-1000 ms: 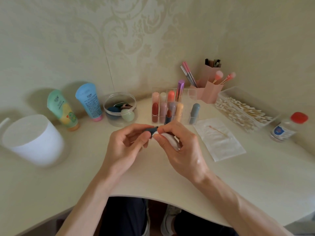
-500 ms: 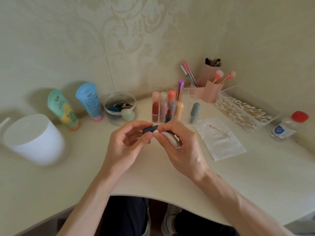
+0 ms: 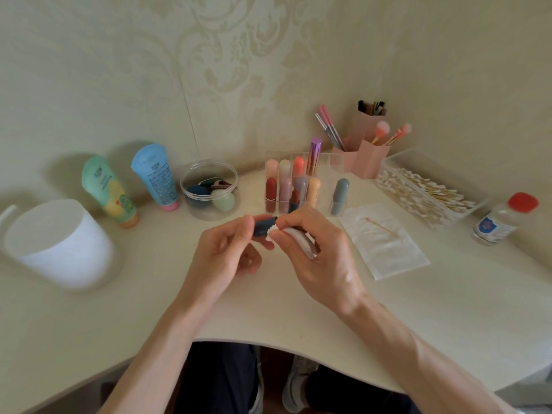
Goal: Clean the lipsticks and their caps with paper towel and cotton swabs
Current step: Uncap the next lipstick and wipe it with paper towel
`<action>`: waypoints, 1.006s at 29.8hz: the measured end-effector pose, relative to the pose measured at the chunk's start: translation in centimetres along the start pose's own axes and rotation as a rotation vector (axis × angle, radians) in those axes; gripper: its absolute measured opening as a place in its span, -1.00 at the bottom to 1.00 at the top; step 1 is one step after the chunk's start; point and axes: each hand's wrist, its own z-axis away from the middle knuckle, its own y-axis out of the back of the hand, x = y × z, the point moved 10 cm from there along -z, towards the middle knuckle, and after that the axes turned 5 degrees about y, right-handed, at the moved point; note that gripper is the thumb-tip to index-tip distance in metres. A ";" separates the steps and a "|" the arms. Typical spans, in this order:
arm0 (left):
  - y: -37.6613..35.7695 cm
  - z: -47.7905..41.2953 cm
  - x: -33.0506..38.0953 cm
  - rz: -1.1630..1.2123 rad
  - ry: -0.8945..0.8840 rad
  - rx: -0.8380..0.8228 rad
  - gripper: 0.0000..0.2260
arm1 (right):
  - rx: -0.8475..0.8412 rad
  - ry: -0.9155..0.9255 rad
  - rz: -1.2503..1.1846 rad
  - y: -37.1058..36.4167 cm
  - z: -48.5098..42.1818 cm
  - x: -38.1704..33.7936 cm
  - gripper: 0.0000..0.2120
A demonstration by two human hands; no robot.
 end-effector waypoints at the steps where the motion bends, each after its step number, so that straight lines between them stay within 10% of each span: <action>1: 0.1 0.0 0.0 -0.006 -0.014 0.006 -0.78 | -0.010 0.015 0.007 -0.1 0.0 -0.1 -0.98; 15: 1.6 0.0 0.1 0.170 -0.039 0.097 -0.76 | 0.198 -0.316 -0.476 2.5 0.1 2.8 -0.81; 30: 1.0 0.1 0.1 0.054 -0.067 0.056 -0.72 | 0.028 -0.292 -0.301 1.4 -0.1 2.5 -0.92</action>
